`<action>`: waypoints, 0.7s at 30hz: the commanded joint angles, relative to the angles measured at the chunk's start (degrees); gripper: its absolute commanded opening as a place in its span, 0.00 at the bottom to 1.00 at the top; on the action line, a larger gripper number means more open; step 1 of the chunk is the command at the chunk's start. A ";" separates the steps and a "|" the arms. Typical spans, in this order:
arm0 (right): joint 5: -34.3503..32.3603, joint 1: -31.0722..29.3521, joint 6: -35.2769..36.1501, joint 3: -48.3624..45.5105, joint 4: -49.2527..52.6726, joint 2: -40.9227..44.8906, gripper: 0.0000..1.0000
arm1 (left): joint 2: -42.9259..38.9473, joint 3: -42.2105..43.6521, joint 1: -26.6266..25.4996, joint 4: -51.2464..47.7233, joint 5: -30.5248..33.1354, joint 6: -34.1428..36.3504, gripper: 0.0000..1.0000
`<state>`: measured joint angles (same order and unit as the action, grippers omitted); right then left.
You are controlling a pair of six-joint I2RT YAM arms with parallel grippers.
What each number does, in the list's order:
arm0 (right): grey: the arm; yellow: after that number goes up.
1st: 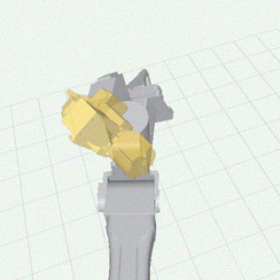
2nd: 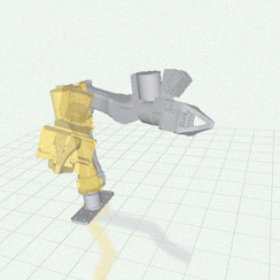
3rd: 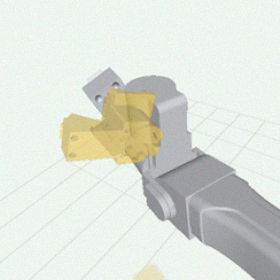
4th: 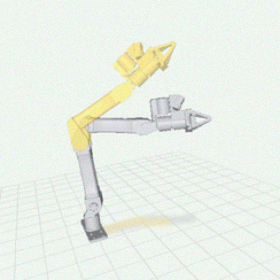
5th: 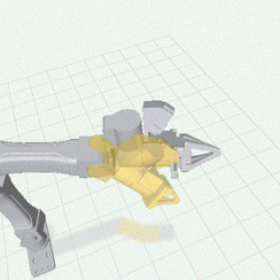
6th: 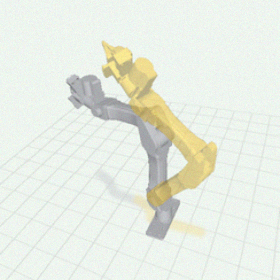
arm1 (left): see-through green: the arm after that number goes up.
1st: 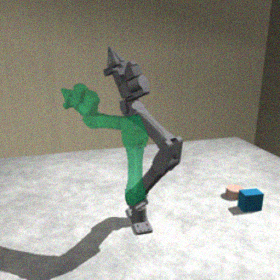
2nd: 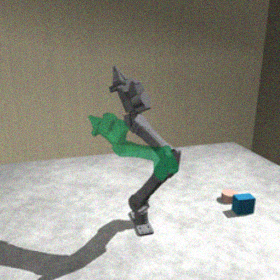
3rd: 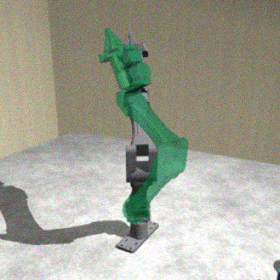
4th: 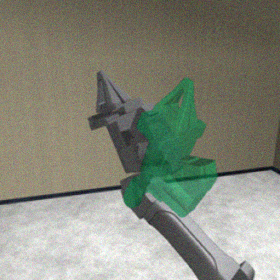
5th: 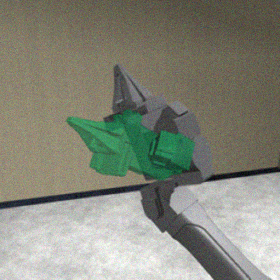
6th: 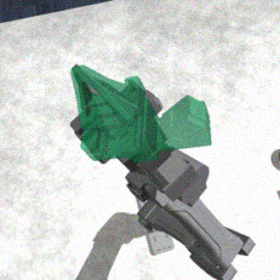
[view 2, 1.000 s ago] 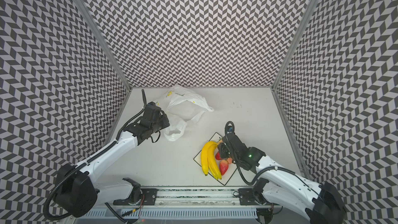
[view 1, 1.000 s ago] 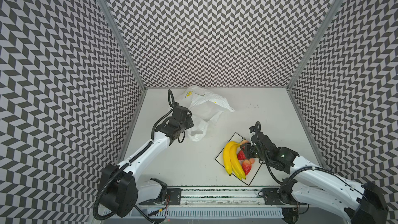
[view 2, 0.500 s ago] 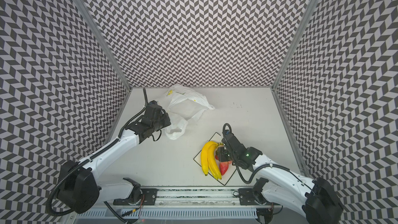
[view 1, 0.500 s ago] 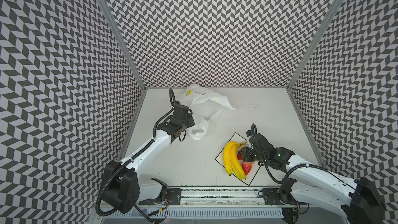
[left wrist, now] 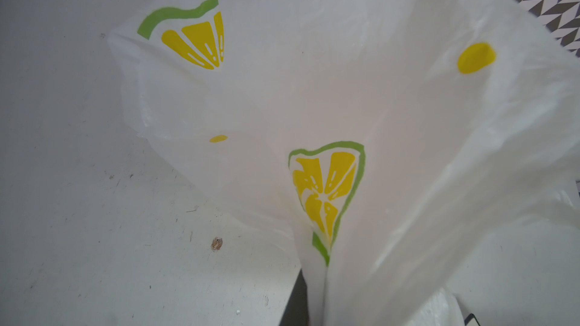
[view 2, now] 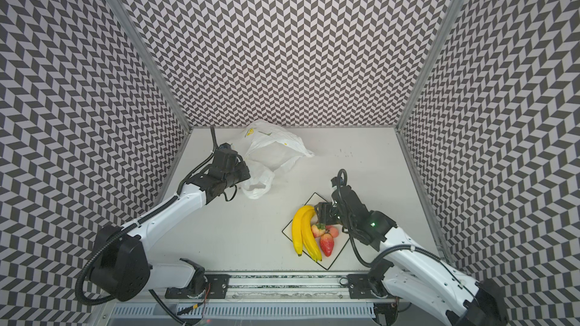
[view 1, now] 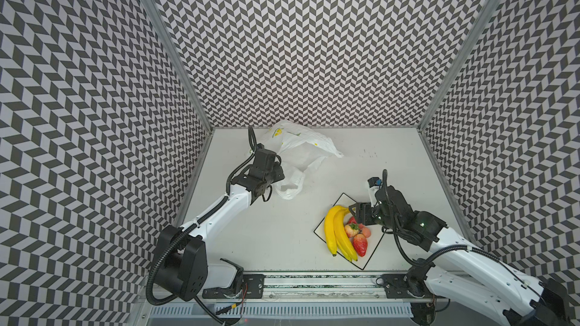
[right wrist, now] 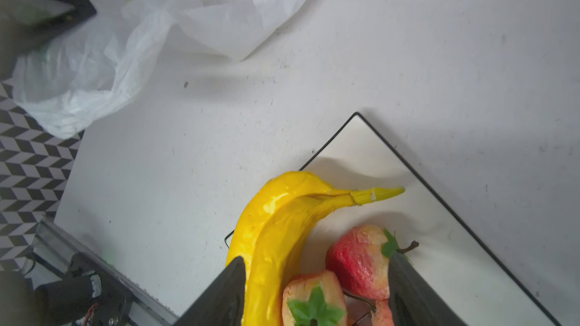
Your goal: Take the fake fruits out of the plastic bag
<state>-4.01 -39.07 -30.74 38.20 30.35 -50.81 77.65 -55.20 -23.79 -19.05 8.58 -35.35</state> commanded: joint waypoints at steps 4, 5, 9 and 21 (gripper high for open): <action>-11.49 6.55 1.03 1.54 -6.60 -0.81 0.69 | -2.59 -0.68 0.19 1.39 -0.23 0.70 0.48; -12.42 7.98 1.13 1.49 -8.94 -1.49 0.69 | -3.58 -0.48 0.16 1.19 -0.10 0.91 0.54; -14.57 13.85 1.82 1.10 -18.52 -6.19 0.69 | -7.60 -1.11 0.16 -1.23 0.66 1.79 0.79; -31.37 27.58 10.39 -13.33 -54.10 -16.00 0.69 | -18.16 -6.81 4.35 -13.48 33.24 2.68 1.00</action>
<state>-28.62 -13.98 -24.32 28.53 -9.04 -65.21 60.03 -62.61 -21.96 -28.18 26.20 -32.82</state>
